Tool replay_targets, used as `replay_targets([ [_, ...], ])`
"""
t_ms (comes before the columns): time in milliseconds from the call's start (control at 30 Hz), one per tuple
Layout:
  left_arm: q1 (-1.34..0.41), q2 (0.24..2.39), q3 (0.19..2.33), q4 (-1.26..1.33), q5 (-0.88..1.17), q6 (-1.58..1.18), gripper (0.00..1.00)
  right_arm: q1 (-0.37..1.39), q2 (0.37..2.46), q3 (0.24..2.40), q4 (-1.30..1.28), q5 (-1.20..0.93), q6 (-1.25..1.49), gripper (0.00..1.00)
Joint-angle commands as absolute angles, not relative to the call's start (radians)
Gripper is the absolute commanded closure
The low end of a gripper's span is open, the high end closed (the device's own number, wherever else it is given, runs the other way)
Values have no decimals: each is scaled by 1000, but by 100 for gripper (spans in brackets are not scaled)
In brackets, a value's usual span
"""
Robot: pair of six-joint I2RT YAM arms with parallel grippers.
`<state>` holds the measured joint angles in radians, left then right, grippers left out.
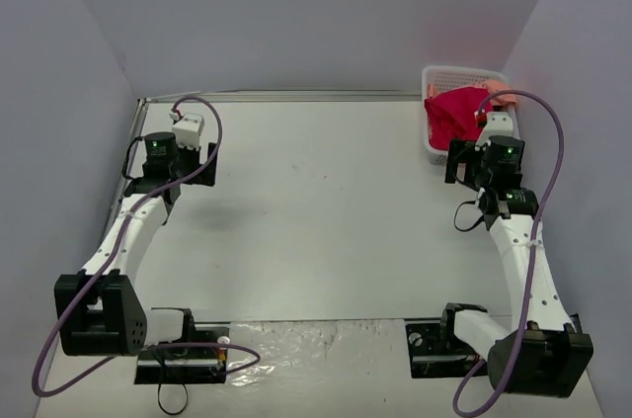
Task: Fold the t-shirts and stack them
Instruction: Grab crumpled tshirt from bin with the right arm
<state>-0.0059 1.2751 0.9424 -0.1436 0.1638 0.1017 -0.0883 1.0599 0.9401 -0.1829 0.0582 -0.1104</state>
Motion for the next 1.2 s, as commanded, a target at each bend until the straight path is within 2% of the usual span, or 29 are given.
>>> replay_targets([
  [0, -5, 1218, 973, -135, 141, 109, 6, -71, 977, 966, -169, -36, -81, 0],
  [133, -5, 1172, 931, -91, 141, 133, 6, -69, 1026, 884, -182, -292, -251, 0],
  [233, -5, 1125, 868, -19, 144, 150, 6, -26, 1132, 948, -264, -314, -300, 0],
  [367, -5, 1106, 880, -39, 158, 207, 6, -18, 1256, 1040, -203, -88, -272, 0],
  [500, -5, 1120, 919, -107, 133, 215, 6, -17, 1344, 1096, -69, 49, -302, 0],
  [633, -5, 1131, 925, -123, 135, 222, 6, -20, 1529, 1239, -58, 138, -299, 1],
  [800, -5, 1129, 911, -103, 126, 227, 6, -26, 1661, 1391, -44, 236, -273, 3],
  [933, -5, 1144, 904, -95, 135, 230, 6, -28, 1794, 1509, -49, 314, -259, 9],
  [1033, -5, 1150, 904, -100, 146, 232, 6, -28, 1883, 1551, -64, 340, -258, 19],
  [1067, -5, 1149, 897, -97, 161, 235, 6, -28, 1907, 1583, -75, 353, -258, 34],
  [1133, -5, 1144, 888, -91, 178, 236, 6, -29, 1969, 1614, -89, 380, -262, 53],
  [1167, -5, 1144, 885, -86, 193, 236, 6, -29, 1985, 1632, -101, 386, -265, 81],
])
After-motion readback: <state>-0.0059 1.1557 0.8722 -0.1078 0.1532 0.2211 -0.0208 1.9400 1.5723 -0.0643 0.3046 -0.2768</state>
